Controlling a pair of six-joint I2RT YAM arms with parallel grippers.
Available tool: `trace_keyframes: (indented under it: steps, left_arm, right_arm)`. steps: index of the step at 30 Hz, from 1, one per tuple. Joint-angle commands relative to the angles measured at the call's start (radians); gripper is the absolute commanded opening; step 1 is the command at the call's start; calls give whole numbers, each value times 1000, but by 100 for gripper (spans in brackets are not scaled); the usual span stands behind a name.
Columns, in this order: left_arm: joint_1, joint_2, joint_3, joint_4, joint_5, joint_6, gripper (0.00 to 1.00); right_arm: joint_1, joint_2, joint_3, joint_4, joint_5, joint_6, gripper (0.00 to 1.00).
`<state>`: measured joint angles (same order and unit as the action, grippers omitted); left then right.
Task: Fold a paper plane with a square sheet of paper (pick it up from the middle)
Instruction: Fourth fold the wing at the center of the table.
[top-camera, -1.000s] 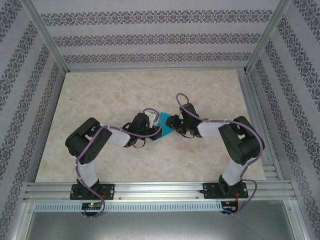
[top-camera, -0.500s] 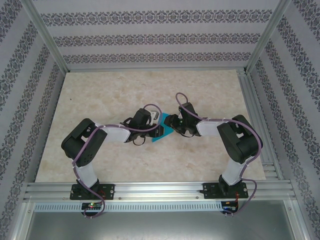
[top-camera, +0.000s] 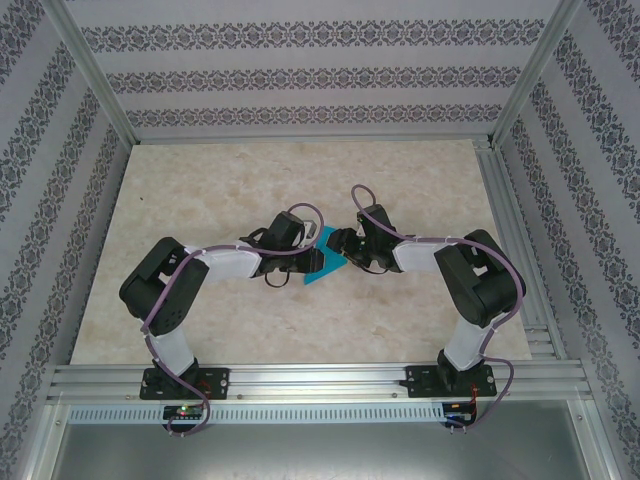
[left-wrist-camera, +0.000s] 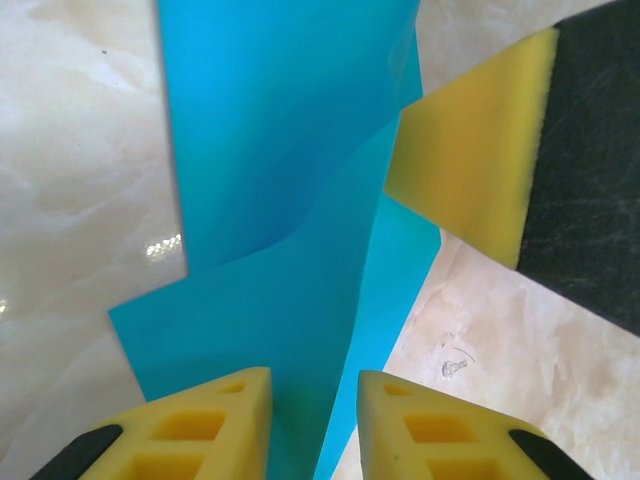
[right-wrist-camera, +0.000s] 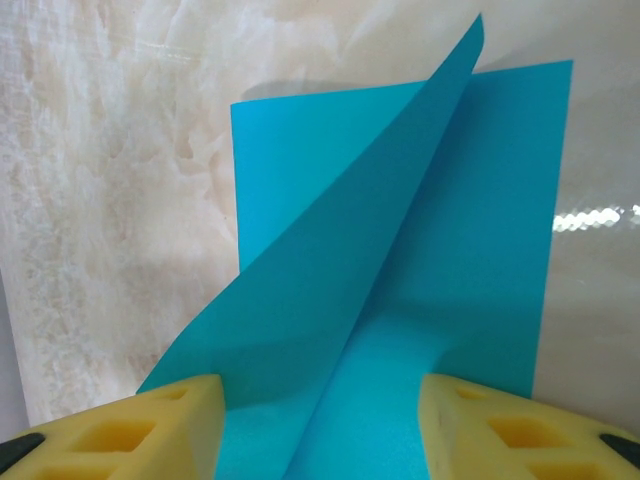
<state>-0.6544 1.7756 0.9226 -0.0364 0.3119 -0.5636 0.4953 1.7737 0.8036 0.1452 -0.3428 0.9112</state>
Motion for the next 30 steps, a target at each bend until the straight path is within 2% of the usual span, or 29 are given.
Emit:
trace_keyframes:
  steps: [1,15,25,30]
  left_arm:
    - [10,17,35,-64,-3,-13,28]
    - [9,66,59,-41,36,-25,23]
    - [9,71,74,-52,-6,-27,17]
    - [11,48,52,-12,2,-41,13]
  right_arm:
    - [-1,40,-6,11,5,-18,54]
    - [-5,49,-31,104,-56,-3,55]
    - [-6,35,-47,130,-65,-4,54]
    - [-19,-20,-83,180,-72,-9,54]
